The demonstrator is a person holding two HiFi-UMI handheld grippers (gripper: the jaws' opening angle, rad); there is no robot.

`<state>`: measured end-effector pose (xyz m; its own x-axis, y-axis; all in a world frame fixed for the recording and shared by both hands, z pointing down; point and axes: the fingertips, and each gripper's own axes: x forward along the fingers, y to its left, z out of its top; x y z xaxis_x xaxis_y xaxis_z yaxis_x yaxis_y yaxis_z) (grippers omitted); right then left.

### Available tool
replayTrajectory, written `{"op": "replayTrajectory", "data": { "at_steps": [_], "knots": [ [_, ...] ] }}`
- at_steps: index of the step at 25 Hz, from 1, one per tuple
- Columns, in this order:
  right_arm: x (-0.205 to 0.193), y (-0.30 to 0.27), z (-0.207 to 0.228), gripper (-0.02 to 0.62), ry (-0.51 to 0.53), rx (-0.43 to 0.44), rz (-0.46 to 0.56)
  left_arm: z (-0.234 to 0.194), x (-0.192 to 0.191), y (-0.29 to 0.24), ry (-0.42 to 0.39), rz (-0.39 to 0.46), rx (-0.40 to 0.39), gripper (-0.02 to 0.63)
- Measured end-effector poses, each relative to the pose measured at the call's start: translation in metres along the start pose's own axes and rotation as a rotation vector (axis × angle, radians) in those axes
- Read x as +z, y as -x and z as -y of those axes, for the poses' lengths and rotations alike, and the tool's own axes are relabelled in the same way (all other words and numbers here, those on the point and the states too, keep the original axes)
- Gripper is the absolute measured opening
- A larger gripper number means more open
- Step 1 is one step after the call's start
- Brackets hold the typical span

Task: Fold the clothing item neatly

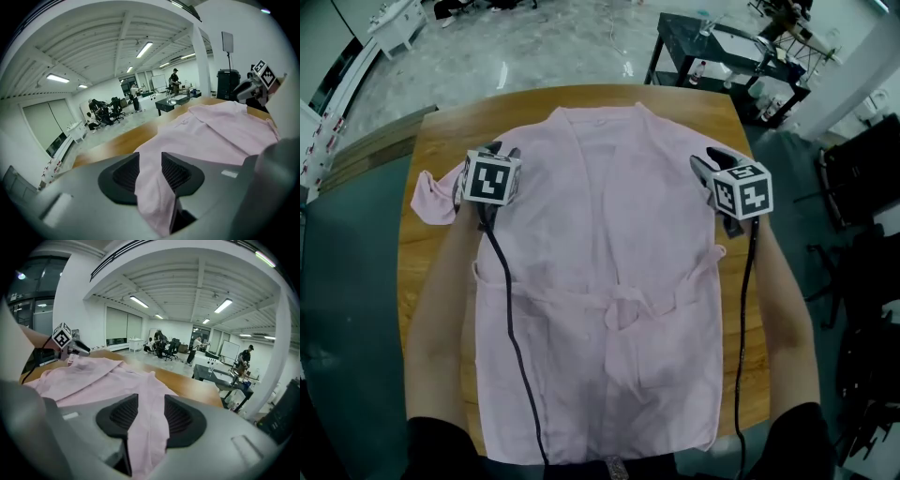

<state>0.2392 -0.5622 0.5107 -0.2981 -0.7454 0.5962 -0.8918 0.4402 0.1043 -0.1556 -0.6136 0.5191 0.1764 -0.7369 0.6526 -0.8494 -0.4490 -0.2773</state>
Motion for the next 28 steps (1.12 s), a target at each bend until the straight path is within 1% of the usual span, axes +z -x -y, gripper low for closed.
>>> {"op": "replayTrajectory", "data": {
  "at_steps": [2,4,5,9,11,12,13,15,18,20,24,28],
  "knots": [
    [0.005,-0.019,0.000,0.166,0.014,0.017,-0.004,-0.011,-0.008,-0.019,-0.015,-0.023,-0.005,0.177],
    [0.007,-0.039,0.001,0.165,0.017,0.031,-0.020,-0.017,-0.012,-0.035,-0.026,-0.039,-0.012,0.186],
    [0.006,-0.049,0.000,0.166,0.017,0.039,-0.031,-0.018,-0.014,-0.044,-0.023,-0.049,-0.016,0.187],
    [0.000,-0.085,-0.009,0.166,0.008,0.072,-0.058,-0.017,-0.025,-0.079,0.030,-0.091,-0.033,0.189],
    [-0.004,-0.098,-0.012,0.166,0.017,0.089,-0.068,-0.016,-0.026,-0.093,0.014,-0.110,-0.027,0.187],
    [-0.006,-0.103,-0.012,0.165,0.025,0.093,-0.075,-0.017,-0.024,-0.098,-0.007,-0.103,-0.018,0.185],
    [-0.008,-0.106,-0.010,0.165,0.029,0.094,-0.083,-0.019,-0.018,-0.102,-0.027,-0.084,-0.006,0.167],
    [-0.013,-0.114,-0.007,0.166,0.029,0.091,-0.097,-0.028,-0.010,-0.106,-0.039,-0.053,0.014,0.164],
    [-0.017,-0.126,-0.008,0.164,0.014,0.091,-0.109,-0.041,-0.016,-0.109,-0.025,-0.074,0.022,0.164],
    [-0.014,-0.134,-0.011,0.164,0.016,0.089,-0.107,-0.056,-0.020,-0.109,-0.025,-0.078,0.045,0.164],
    [0.000,-0.153,-0.021,0.164,0.033,0.106,-0.102,-0.074,-0.040,-0.111,0.059,-0.104,0.045,0.164],
    [0.011,-0.164,-0.029,0.160,0.063,0.096,-0.094,-0.087,-0.049,-0.108,0.097,-0.116,0.063,0.164]
  ]
}}
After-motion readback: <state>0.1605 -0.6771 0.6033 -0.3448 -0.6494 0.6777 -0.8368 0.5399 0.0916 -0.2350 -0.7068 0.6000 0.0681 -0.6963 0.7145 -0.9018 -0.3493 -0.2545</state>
